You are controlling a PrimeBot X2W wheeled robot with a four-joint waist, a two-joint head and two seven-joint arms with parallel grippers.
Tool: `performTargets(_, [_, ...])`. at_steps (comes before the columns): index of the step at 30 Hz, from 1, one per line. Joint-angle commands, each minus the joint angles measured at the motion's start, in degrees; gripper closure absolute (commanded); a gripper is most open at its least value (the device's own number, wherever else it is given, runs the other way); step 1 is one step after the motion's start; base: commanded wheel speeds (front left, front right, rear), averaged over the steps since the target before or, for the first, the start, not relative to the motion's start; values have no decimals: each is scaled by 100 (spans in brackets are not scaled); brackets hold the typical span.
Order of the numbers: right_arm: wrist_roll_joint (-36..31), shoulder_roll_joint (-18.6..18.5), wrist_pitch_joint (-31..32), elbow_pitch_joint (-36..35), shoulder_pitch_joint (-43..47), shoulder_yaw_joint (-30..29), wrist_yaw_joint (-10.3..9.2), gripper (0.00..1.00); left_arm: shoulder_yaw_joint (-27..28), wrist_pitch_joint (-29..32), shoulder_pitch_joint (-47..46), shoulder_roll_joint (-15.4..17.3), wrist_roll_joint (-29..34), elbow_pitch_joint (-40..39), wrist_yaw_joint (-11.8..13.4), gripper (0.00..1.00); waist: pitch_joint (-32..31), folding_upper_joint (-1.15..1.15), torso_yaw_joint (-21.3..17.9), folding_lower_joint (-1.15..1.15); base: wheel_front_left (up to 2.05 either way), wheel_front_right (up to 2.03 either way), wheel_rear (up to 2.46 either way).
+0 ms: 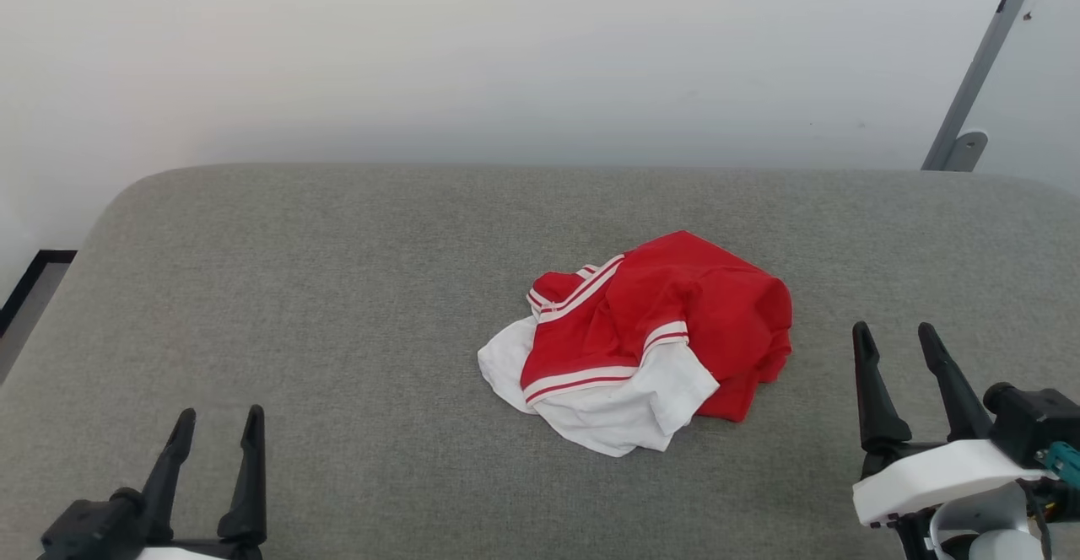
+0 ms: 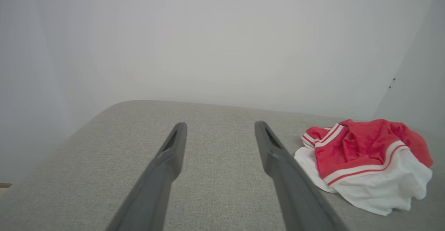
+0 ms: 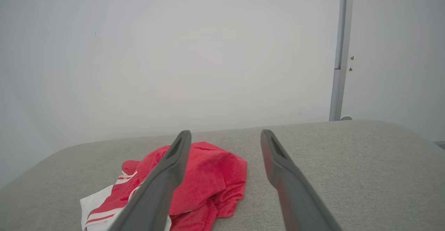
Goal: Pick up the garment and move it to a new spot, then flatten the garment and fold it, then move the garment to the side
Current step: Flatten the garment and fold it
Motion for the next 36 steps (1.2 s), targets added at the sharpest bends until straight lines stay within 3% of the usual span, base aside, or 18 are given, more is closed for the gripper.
performTargets(1, [-18,16,44,-12,55,42,-2,0,33,-32,-15,-51,118,20,-50,0,2,0,24,0,0,0,0])
performTargets(6, [77,3,213,18,57,257,-2,0,76,-32,-54,-169,208,30,-141,0,13,0,106,0,0,0,0])
performTargets(14, [288,-326,964,208,-125,1219,-2,0,48,-31,-141,-286,354,68,-262,0,101,0,396,0,0,0,0])
performTargets(22, [2,-729,1924,644,-510,1836,-3,0,-24,-32,-273,-376,318,138,-357,0,288,0,757,0,0,0,0])
performTargets(32, [-371,-797,2764,1374,-1103,2137,-3,0,-98,-32,-539,-533,309,283,-441,0,592,0,1040,0,0,0,0])
performTargets(33, [-355,-789,2799,1443,-1148,2175,-3,23,-90,-32,-553,-548,315,293,-448,0,605,0,1048,0,0,0,0])
performTargets(34, [-340,-782,2804,1503,-1190,2189,-3,73,-86,-32,-565,-560,322,308,-452,0,617,0,1052,0,0,0,0])
performTargets(35, [-351,-797,2770,1542,-1249,2233,-3,100,-76,-32,-583,-581,317,319,-459,0,629,0,1055,0,0,0,0])
performTargets(36, [-342,-804,2750,1595,-1302,2260,-3,100,-66,-32,-597,-592,316,329,-469,0,635,0,1055,0,0,0,0])
